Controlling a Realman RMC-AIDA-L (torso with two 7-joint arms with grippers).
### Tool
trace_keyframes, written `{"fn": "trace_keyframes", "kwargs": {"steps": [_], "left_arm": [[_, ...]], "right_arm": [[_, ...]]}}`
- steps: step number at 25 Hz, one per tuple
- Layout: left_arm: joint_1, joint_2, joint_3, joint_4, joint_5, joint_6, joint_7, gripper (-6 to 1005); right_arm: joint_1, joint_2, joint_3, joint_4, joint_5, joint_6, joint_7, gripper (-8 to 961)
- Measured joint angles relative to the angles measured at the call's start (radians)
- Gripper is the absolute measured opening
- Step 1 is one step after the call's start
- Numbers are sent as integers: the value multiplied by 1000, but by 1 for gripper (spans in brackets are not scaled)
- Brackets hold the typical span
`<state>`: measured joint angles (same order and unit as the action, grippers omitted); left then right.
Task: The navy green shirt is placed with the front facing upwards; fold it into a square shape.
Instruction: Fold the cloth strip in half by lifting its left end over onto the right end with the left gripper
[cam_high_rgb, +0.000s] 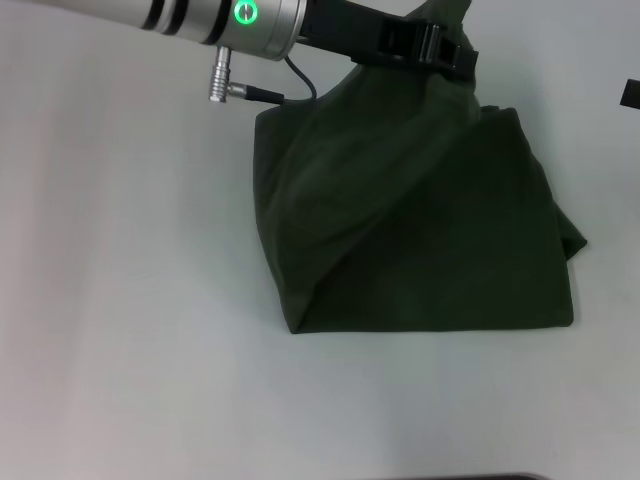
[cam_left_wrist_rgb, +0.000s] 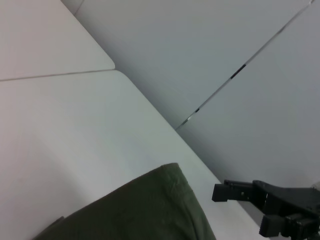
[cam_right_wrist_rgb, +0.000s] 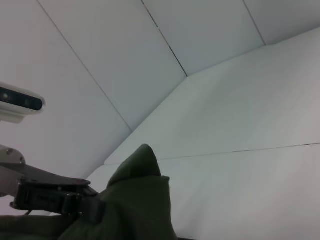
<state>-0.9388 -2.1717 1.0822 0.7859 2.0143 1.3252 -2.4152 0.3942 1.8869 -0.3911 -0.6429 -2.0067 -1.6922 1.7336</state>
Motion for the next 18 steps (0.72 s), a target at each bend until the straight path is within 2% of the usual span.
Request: {"fn": "trace_keyframes", "kwargs": {"steps": [8, 18], "left_arm": [[4, 0, 58, -59, -80, -62, 29, 16], [2, 0, 97, -63, -114, -82, 34, 16]], "right_arm": [[0, 0, 0, -3, 0, -1, 3, 914], [0, -1, -1, -4, 0, -3, 4, 914]]}}
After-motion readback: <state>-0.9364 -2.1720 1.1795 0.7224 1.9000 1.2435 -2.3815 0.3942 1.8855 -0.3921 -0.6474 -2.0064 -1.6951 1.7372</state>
